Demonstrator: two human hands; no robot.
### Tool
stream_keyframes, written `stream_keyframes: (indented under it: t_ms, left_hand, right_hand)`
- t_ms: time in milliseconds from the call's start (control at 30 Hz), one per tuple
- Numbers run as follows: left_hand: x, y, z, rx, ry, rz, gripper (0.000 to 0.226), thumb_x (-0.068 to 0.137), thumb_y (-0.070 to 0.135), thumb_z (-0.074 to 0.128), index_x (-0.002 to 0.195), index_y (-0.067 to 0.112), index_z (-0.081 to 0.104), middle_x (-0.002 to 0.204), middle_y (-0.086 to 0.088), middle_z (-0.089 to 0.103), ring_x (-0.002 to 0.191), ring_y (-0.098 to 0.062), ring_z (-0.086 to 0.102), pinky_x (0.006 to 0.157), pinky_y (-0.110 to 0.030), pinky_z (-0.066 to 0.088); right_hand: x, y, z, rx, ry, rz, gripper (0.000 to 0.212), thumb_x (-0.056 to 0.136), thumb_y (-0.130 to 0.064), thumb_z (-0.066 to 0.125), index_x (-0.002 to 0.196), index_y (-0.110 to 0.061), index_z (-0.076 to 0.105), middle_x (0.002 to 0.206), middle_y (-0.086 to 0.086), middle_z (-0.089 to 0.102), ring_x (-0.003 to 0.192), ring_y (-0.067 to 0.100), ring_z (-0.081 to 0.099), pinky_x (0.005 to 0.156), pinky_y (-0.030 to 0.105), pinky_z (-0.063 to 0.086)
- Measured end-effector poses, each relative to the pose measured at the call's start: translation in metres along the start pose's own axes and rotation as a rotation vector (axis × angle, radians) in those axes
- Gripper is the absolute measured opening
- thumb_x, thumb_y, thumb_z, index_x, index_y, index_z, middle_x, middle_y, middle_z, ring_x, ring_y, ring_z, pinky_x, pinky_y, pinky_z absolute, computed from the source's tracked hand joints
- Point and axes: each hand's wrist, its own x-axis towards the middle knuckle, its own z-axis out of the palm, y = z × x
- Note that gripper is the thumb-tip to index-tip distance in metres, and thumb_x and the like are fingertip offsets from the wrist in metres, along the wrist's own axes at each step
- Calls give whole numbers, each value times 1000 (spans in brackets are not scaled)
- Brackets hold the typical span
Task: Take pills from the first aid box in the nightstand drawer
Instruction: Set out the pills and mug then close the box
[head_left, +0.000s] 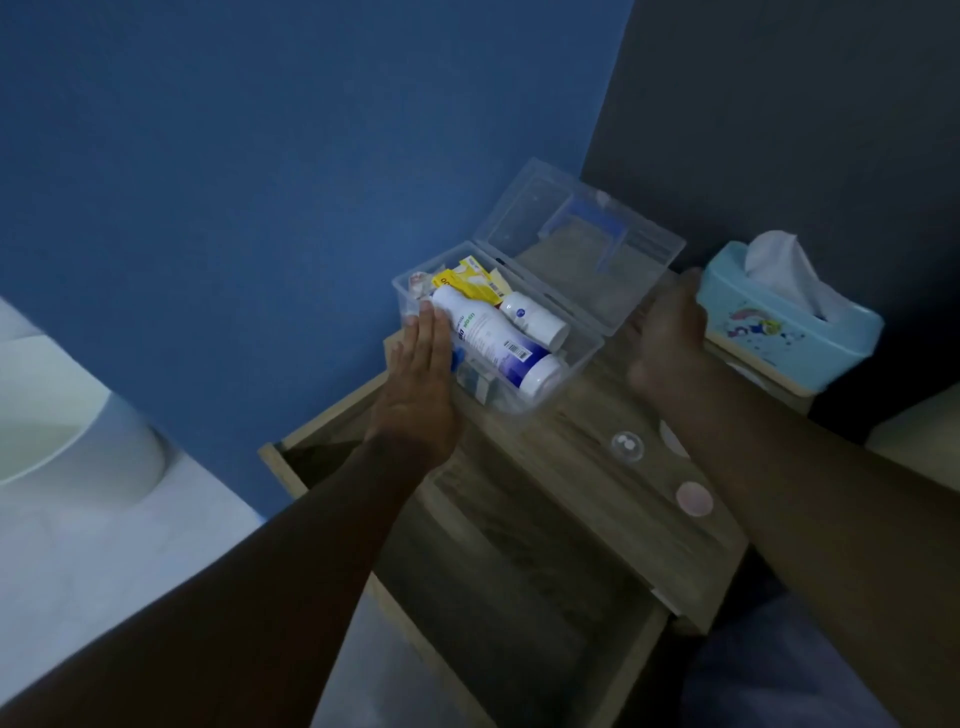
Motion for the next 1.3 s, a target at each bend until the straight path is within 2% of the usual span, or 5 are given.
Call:
stream_keyframes:
  t_ms: [400, 700, 933, 1200, 1300]
  left_hand:
    - [-16, 10, -9, 39, -119, -171, 107, 73, -2, 53, 154, 13, -14, 163, -7, -22, 148, -25, -23, 114, -38, -15]
    - [-10, 19, -21, -181, -187, -256, 65, 95, 20, 49, 153, 12, 21, 157, -13, 29, 145, -30, 27, 117, -47, 28]
    - [3, 15, -15, -595, 12, -469, 35, 90, 28, 65, 122, 22, 53, 115, 3, 60, 85, -3, 56, 62, -13, 37]
    - [-10, 9, -4, -715, 267, -439, 39, 85, 28, 72, 121, 20, 63, 83, 12, 65, 78, 2, 63, 62, -3, 48]
    - [-9, 17, -4, -895, 299, -570, 41, 81, 25, 77, 119, 17, 65, 81, 5, 71, 80, -6, 69, 78, -23, 58]
  right_hand:
    - [-67, 22, -17, -815, -285, -938, 41, 95, -42, 51, 129, -20, 57, 128, 7, 51, 105, -6, 40, 89, -1, 34]
    - [-84, 46, -28, -1201, -600, -1174, 50, 100, -28, 49, 145, -6, 47, 155, 11, 44, 148, 25, 33, 120, 48, 29]
    - [-81, 55, -28, -1252, -547, -1262, 43, 100, -29, 48, 134, -6, 59, 147, 15, 53, 140, 34, 45, 116, 55, 33]
    - [-81, 60, -22, -1356, -460, -1313, 39, 102, -29, 48, 133, -8, 61, 144, 13, 56, 137, 31, 49, 116, 52, 35]
    - [-82, 61, -21, -1334, -432, -1318, 39, 101, -28, 51, 132, -7, 61, 142, 12, 58, 135, 31, 52, 113, 54, 37]
